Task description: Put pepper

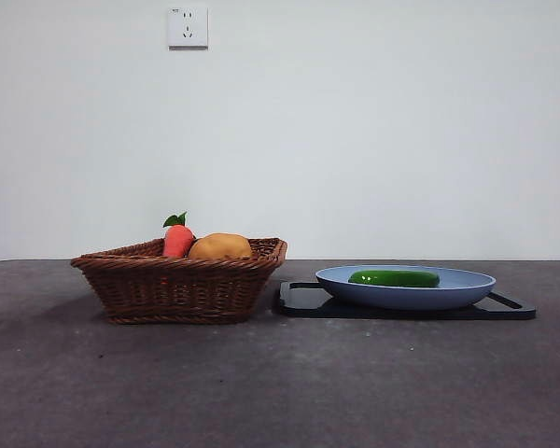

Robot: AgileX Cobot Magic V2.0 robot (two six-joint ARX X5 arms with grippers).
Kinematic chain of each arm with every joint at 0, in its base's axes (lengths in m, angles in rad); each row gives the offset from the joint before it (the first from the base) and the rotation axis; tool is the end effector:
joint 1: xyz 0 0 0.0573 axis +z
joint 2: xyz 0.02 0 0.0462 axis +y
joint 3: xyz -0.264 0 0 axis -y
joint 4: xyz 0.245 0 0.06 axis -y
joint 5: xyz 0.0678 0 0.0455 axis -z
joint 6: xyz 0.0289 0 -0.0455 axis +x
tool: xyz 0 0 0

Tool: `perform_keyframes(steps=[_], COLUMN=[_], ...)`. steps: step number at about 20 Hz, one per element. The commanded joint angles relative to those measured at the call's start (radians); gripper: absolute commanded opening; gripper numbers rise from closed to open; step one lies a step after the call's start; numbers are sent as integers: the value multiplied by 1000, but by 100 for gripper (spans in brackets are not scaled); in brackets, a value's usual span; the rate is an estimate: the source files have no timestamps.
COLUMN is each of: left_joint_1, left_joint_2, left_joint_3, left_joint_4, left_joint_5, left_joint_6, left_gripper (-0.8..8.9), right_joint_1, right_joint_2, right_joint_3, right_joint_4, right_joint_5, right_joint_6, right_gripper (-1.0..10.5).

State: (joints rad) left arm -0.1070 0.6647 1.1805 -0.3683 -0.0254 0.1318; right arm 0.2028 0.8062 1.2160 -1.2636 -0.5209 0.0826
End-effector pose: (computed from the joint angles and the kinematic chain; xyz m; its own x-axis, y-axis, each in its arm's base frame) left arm 0.0909 -0.0090 0.4536 0.9859 -0.0804 0.1469 0.0619 0.9901 0.1263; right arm 0.0942 0.0340 0.3767 0.4581 0.6023 -0.6538 -0.4324 0.7936 0.4281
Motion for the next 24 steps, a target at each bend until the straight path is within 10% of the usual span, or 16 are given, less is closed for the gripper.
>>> perform_keyframes(steps=[1, 12, 24], left_joint_1=[68, 200, 214], left_joint_2=[-100, -555, -637], left_joint_3=[-175, -916, -1112], left_joint_4=[151, 397, 292], left_joint_5=[-2, 0, -1], left_joint_6=[23, -113, -166], left_gripper=[8, 8, 8], right_joint_1=[2, 2, 2], right_joint_2=[5, 5, 5], right_joint_3=[19, 19, 19], right_joint_4=[5, 5, 5], right_joint_5=[3, 3, 3], right_joint_6=[5, 5, 5], right_gripper=[10, 10, 10])
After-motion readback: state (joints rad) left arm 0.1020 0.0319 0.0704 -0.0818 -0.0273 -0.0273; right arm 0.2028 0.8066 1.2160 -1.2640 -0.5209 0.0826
